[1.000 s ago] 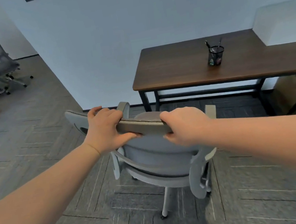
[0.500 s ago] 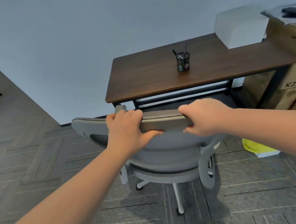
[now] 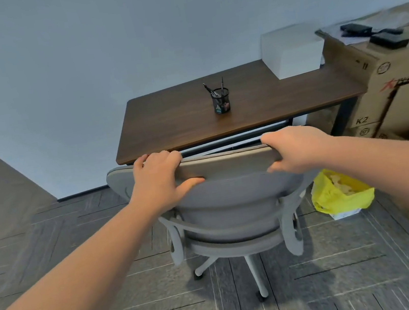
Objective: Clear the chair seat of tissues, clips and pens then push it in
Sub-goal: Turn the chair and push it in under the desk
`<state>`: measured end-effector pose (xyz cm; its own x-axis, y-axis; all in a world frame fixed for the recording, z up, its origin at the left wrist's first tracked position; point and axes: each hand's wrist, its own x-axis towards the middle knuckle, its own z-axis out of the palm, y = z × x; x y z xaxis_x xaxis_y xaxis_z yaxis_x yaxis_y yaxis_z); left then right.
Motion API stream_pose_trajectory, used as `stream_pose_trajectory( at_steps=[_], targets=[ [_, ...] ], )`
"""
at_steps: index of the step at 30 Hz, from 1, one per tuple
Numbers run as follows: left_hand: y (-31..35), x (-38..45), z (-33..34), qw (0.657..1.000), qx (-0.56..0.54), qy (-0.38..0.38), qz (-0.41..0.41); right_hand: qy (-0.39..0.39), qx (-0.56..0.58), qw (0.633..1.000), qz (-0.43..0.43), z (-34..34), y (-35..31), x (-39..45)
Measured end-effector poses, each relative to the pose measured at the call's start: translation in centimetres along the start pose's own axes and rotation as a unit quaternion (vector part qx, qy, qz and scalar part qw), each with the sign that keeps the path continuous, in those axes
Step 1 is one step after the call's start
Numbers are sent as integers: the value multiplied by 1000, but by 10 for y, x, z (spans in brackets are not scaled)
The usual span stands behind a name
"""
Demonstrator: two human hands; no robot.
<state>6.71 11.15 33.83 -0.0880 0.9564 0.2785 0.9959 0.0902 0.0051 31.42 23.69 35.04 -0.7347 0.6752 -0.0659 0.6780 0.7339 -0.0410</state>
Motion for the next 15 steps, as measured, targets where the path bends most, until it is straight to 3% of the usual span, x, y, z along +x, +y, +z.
stream_pose_trajectory(
  at_steps=[3, 15],
  targets=[
    [-12, 1, 11, 999, -10, 42, 1, -2, -5, 1000, 18, 0, 14, -1],
    [13, 35, 23, 998, -36, 43, 21, -11, 9, 993, 116, -9, 47, 9]
  ],
)
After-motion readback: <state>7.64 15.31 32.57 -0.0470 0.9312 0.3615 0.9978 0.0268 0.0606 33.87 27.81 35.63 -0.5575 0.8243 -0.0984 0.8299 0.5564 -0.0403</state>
